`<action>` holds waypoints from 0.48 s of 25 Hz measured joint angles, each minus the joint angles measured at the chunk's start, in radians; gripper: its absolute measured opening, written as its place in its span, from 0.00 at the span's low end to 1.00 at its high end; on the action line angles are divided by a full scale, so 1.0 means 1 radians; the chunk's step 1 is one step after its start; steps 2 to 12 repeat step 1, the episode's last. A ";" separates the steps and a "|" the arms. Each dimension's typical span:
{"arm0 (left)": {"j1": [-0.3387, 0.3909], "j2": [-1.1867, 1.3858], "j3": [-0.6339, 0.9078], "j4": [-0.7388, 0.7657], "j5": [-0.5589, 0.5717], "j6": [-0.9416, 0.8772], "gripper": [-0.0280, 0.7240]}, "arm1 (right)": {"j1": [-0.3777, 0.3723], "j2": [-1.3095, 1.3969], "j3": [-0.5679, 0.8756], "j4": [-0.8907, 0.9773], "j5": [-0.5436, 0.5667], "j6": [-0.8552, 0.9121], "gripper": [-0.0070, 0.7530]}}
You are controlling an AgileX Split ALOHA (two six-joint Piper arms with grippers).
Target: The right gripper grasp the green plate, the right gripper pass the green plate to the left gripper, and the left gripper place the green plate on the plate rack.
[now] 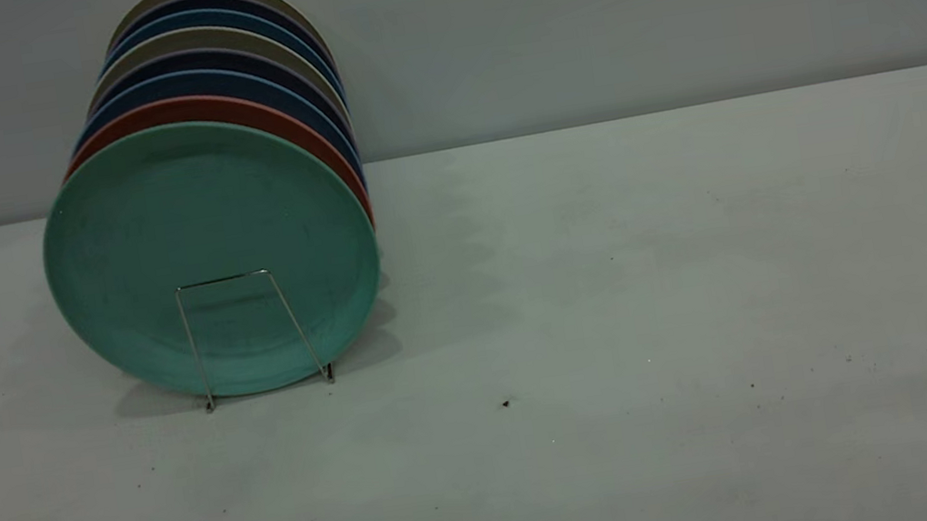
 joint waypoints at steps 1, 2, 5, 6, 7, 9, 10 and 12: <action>0.000 0.000 0.000 0.000 0.000 0.000 0.73 | 0.000 0.000 0.000 0.000 0.000 0.000 0.75; 0.000 0.000 0.000 0.000 0.000 0.000 0.73 | 0.000 0.000 0.000 0.000 0.000 0.000 0.75; 0.000 0.000 0.000 0.000 0.000 0.000 0.73 | 0.000 0.000 0.000 0.000 0.000 0.000 0.75; 0.000 0.000 0.000 0.000 0.000 0.000 0.73 | 0.000 0.000 0.000 0.000 0.000 0.000 0.75; 0.000 0.000 0.000 0.000 0.000 0.000 0.73 | 0.000 0.000 0.000 0.000 0.000 0.000 0.75; 0.000 0.000 0.000 0.000 0.000 0.000 0.73 | 0.000 0.000 0.000 0.000 0.000 0.000 0.75; 0.000 0.000 0.000 0.000 0.000 0.000 0.73 | 0.000 0.000 0.000 0.000 0.000 0.000 0.75; 0.000 0.000 0.000 0.000 0.000 0.000 0.73 | 0.000 0.000 0.000 0.000 0.000 0.000 0.75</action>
